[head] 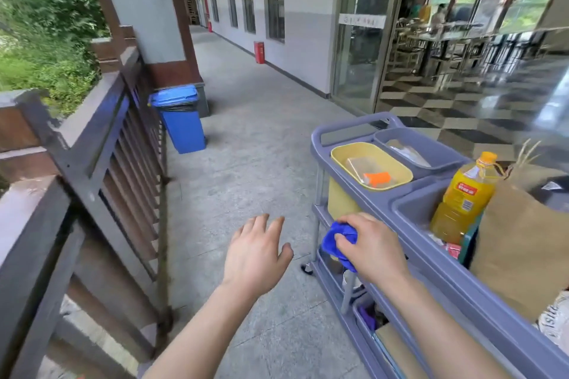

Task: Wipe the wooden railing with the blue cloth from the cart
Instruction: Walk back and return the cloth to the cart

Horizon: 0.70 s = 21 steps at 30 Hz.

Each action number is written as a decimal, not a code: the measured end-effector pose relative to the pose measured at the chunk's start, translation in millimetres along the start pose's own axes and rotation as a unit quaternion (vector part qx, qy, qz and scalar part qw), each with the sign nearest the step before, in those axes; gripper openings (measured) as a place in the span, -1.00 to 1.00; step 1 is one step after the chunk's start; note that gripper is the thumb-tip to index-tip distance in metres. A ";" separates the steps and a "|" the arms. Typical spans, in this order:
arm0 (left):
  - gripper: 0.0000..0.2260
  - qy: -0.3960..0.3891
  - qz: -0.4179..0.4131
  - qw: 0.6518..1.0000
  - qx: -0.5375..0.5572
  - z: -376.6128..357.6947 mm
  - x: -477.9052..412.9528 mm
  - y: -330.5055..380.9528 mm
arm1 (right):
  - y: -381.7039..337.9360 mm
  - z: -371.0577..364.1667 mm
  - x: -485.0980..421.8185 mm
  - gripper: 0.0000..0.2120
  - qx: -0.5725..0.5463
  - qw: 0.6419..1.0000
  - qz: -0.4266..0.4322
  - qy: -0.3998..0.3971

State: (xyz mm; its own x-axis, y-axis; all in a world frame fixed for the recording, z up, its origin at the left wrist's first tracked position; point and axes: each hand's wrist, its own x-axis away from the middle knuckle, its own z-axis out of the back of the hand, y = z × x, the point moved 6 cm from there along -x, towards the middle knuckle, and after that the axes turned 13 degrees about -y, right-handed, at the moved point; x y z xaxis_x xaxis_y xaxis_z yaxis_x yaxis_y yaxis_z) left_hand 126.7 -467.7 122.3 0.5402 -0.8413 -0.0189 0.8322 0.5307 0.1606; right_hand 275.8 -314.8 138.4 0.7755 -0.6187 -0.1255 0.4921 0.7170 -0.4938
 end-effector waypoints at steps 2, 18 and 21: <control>-0.38 0.005 -0.016 1.000 0.000 -4.7 -39.0 1.5 | 15.9 -2.6 -29.6 -0.74 -0.011 1.000 -0.006 0.007; -0.53 -0.009 -0.181 0.983 0.014 -36.0 -298.1 64.1 | 139.7 23.6 -171.9 -0.77 -0.001 0.984 -0.157 0.086; -0.55 -0.020 -0.224 0.974 0.014 -47.6 -339.9 75.9 | 155.9 22.7 -186.4 -0.74 0.016 0.972 -0.203 0.114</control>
State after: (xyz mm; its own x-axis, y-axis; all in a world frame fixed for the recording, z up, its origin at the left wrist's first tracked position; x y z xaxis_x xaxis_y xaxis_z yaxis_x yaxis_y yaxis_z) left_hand 12.2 -136.6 93.9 0.1177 -0.9916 -0.0544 0.9794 0.1068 0.1712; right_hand 217.0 -80.4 104.4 0.4090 -0.9052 -0.1152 0.7539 0.4063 -0.5163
